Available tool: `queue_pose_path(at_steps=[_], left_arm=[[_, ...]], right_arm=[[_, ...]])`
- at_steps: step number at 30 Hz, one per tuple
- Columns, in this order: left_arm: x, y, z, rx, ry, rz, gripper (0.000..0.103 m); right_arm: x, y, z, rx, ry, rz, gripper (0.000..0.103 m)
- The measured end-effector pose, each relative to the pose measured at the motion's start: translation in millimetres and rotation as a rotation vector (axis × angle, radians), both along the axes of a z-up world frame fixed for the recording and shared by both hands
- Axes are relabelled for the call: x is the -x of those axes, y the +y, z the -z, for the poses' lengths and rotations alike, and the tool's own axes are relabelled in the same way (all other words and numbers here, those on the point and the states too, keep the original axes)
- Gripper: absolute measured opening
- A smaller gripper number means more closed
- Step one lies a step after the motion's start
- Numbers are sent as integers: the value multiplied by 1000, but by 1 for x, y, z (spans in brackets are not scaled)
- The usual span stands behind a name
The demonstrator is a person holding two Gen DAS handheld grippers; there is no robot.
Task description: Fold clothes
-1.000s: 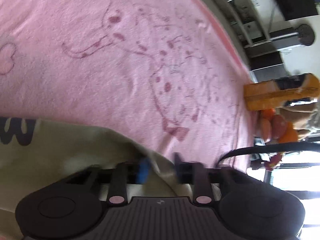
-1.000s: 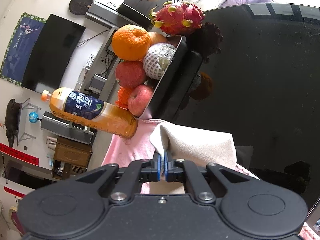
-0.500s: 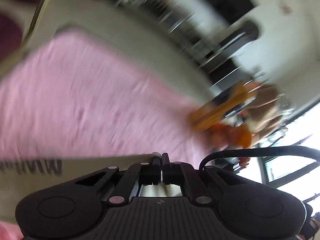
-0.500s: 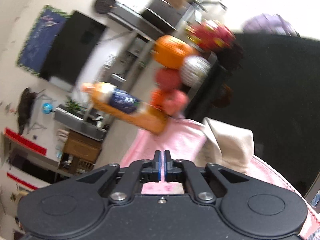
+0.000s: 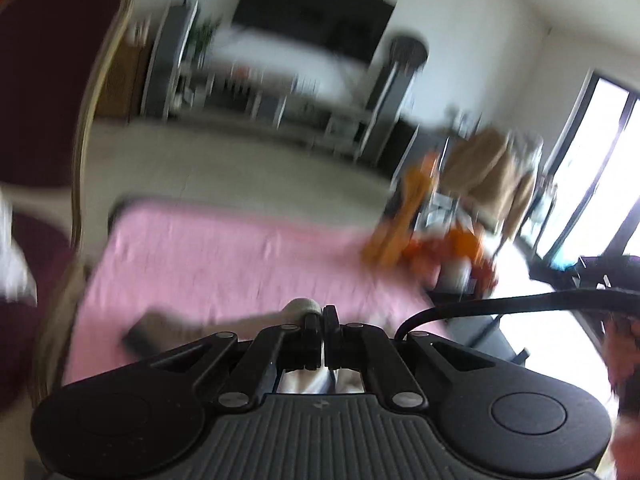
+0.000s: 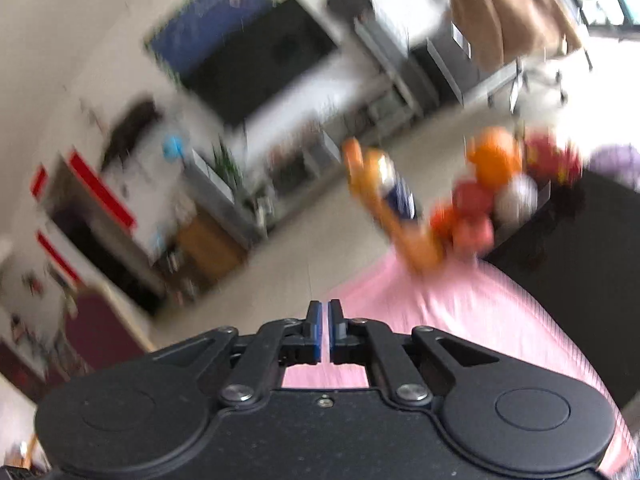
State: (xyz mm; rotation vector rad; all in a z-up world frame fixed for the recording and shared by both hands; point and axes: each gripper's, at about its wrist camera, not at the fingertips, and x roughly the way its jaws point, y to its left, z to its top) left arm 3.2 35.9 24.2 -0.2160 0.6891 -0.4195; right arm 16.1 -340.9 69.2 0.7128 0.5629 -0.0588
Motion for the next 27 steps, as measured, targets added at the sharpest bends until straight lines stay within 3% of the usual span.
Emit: queue_pose_path(at_steps=[4,8,11,19,22,23,24,27], left_arm=[[16,17,49,1,62,-14,2],[15,32,66,51,95,-29,2],[4,40,76,91,132,-43,2],[-16,60,107,166,226,-69,2],[-20,65,113,173,243,-82,2],[-22,67,116,176,251,-93,2],[-23,70,118,178,260,-104,2],[-24,75,120,181,269,-145,2]], right_arm=[[-47,25,58,23,186,-66,5],[-103,58,98,72,343,-146,24],[-141,91,123,117,442,-190,25],[-227,167,194,434,742,-267,33],[-228,166,204,430,752,-238,31],[-225,164,205,423,746,-222,12],[-223,162,206,415,741,-206,4],[-206,146,193,350,664,-148,3]])
